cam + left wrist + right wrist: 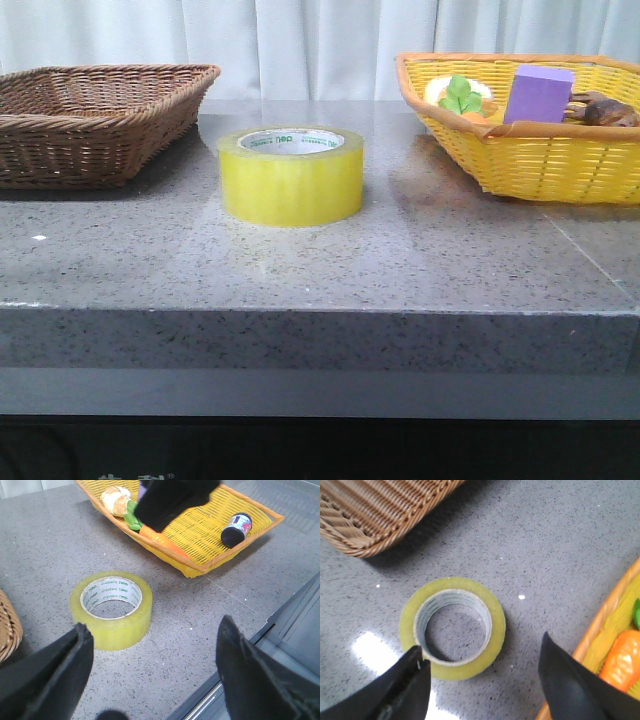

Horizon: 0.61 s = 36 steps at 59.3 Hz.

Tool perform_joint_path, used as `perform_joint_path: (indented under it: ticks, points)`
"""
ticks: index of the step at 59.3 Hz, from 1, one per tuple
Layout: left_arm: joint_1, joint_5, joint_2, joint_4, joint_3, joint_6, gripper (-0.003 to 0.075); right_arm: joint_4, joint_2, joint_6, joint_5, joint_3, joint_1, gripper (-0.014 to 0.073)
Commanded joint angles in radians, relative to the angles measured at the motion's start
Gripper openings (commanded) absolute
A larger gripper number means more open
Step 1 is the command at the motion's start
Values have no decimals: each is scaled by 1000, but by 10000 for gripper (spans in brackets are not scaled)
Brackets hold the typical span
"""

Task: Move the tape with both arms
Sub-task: 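Open the right gripper and raise it away from the tape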

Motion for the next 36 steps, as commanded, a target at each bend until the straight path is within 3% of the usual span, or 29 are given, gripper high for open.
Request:
perform_joint_path:
  ticks: [1, 36]
  points:
    - [-6, -75, -2, -3, -35, 0, 512, 40, -139, 1, -137, 92, -27, 488]
    - [-6, -89, -2, -3, -35, 0, 512, 75, -632, -1, -292, 609, -51, 488]
